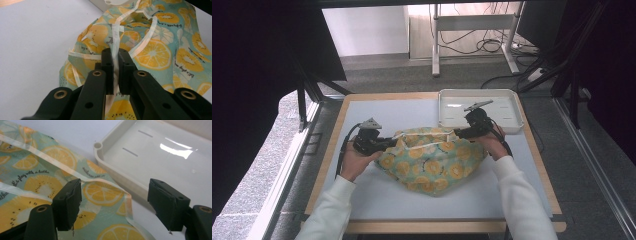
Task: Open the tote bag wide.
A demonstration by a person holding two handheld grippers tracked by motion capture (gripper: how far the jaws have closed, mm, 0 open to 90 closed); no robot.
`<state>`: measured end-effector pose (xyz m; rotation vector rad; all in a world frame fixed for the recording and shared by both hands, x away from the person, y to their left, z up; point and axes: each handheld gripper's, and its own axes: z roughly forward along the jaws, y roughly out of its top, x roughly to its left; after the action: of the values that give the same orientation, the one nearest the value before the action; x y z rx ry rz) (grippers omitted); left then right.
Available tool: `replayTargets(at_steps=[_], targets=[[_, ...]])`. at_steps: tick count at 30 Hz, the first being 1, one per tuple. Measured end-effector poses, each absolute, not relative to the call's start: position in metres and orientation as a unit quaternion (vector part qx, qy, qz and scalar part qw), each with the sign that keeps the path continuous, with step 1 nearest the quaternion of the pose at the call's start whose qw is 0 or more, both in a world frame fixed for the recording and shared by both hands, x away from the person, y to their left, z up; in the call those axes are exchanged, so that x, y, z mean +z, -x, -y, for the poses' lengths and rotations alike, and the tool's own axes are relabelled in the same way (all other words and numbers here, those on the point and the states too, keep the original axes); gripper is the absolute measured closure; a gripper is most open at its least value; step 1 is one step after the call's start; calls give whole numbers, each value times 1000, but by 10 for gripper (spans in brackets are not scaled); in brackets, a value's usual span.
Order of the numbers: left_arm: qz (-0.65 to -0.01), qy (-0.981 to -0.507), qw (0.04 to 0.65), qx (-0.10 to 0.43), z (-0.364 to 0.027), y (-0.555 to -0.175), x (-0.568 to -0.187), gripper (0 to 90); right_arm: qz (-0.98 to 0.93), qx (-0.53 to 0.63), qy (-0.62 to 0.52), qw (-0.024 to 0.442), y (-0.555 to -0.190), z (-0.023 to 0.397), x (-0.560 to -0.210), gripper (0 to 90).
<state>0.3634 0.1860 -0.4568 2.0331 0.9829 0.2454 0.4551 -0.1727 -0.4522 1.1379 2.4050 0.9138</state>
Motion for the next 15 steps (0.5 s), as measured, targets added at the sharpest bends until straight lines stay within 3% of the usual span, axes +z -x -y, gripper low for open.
replayTargets(at_steps=[10,14,15], targets=[[-393,-812,420,94,-186,-364,-459,853,-850,308,-411,120,-462,172,-466,311],[-393,-812,420,93,-186,-365,-460,852,-852,305,-413,104,-464,171,-470,409],[-394,-812,420,93,-186,-365,-460,852,-853,302,-414,101,-464,170,-471,490]])
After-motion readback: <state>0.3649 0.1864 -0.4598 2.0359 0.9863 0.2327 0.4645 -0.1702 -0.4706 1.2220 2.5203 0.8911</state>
